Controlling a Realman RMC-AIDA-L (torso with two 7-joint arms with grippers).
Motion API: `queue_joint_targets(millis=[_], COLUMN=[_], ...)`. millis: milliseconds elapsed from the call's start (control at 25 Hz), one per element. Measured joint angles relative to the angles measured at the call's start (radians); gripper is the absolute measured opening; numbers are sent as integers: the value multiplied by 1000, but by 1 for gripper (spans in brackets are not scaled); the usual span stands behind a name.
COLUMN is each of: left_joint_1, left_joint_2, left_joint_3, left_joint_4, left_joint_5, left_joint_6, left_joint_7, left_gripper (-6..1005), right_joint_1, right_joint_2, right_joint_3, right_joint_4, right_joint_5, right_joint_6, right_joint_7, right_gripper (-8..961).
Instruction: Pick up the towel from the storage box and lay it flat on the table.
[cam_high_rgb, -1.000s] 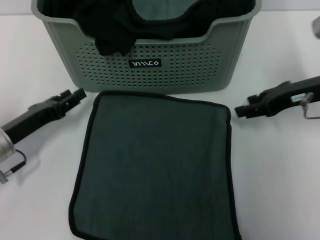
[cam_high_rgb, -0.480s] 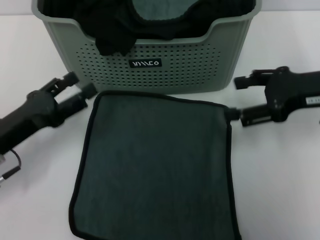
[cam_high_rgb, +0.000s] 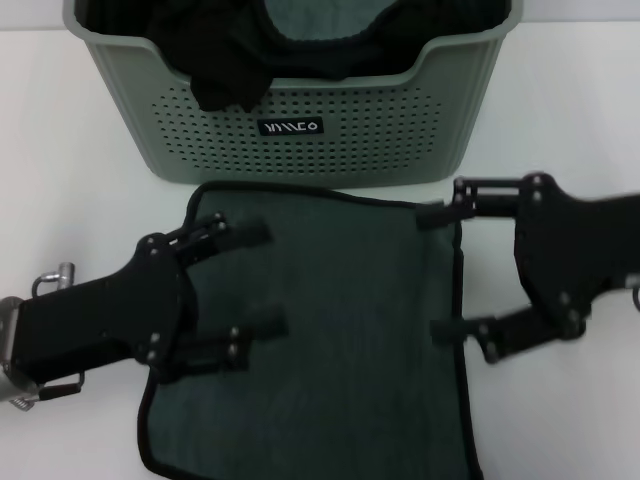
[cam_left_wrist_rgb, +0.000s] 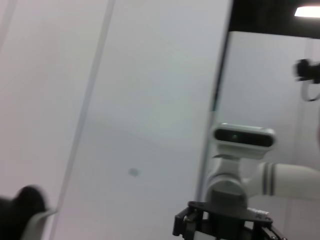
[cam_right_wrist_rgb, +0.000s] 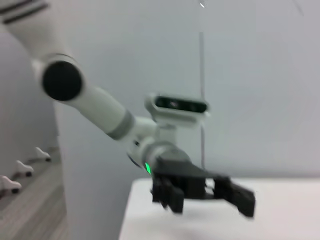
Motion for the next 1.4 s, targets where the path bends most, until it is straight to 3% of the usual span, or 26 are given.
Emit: queue_joint_targets(millis=[320, 760, 1400], left_joint_1=[-12, 34, 69], left_joint_2=[-7, 33, 24], left_joint_3=[-6, -34, -40], left_joint_4=[21, 48, 50], left_joint_5=[0, -31, -32], left_joint_6=[38, 54, 55], left_joint_7=[16, 14, 16], left_gripper=[849, 847, 848], right_joint_1=[-60, 56, 67], right_joint_2=[4, 12, 12], right_joint_3=[-85, -234, -262], right_joint_4=[89, 347, 365], right_joint_5=[121, 223, 265], right_joint_6=[-8, -165, -205], right_joint_7=[-247, -438, -446], right_gripper=[886, 886, 886])
